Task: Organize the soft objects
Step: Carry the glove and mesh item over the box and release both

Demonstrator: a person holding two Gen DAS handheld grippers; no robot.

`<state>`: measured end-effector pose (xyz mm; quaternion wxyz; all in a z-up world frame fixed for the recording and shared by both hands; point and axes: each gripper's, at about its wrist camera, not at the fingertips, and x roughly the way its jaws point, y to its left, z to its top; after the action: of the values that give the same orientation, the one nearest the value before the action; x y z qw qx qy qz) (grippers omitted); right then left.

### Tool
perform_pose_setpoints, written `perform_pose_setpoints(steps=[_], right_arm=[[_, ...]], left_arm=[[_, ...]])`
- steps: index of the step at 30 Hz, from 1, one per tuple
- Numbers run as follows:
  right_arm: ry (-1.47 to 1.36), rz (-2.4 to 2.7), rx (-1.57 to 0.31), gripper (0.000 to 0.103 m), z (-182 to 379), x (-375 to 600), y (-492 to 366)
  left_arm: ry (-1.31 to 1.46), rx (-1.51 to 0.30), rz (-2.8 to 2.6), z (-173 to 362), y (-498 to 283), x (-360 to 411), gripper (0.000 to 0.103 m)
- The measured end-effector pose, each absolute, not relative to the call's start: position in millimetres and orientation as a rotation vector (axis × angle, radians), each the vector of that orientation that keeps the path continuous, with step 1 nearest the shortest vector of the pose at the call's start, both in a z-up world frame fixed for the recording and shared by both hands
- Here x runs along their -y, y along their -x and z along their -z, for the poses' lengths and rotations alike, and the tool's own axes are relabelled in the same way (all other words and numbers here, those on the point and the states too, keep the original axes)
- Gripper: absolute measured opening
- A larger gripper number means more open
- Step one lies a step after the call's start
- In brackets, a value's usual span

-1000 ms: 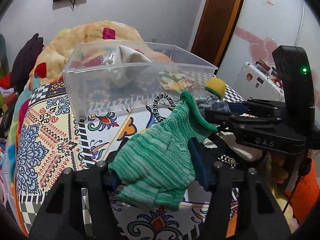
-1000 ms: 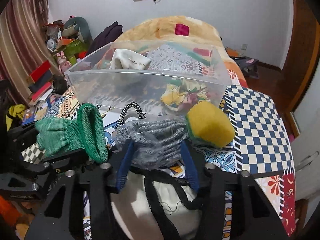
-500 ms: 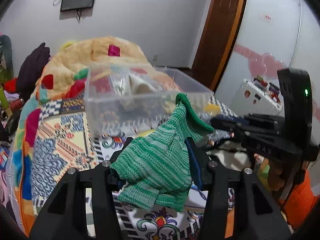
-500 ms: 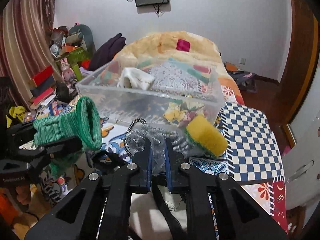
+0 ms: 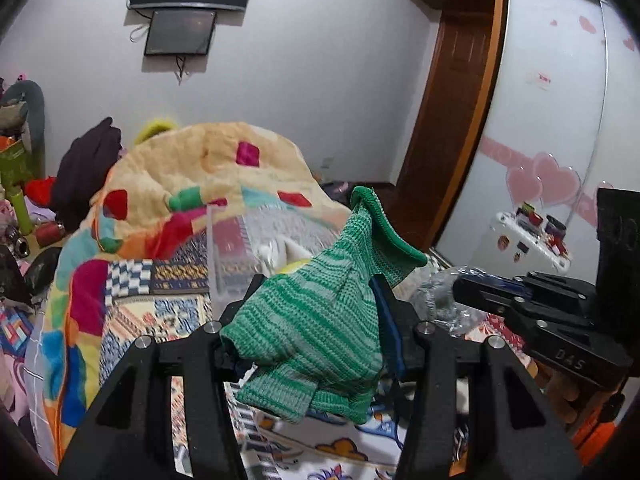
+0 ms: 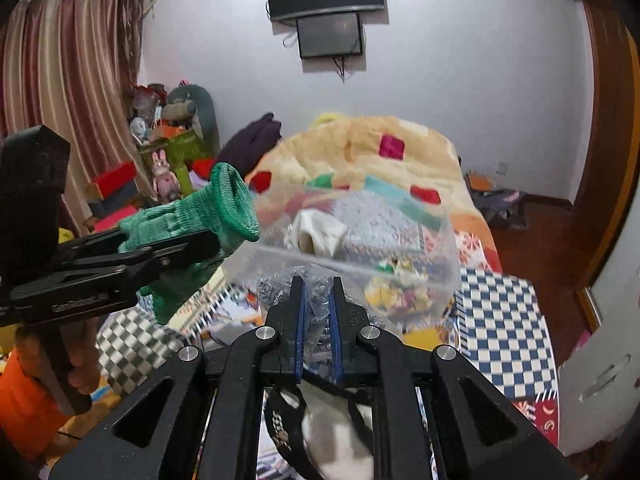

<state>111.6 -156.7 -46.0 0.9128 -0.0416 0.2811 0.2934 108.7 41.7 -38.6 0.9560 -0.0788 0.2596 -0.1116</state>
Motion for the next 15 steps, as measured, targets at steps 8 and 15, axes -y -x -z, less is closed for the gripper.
perform_pose_setpoints(steps=[8, 15], right_arm=[[0.059, -0.564, -0.520, 0.010, 29, 156, -133], [0.042, -0.520, -0.524, 0.010, 25, 153, -163]], left_arm=[[0.190, -0.515, 0.181, 35, -137, -54, 0.051], [0.200, -0.561, 0.150, 46, -170, -59, 0.051]])
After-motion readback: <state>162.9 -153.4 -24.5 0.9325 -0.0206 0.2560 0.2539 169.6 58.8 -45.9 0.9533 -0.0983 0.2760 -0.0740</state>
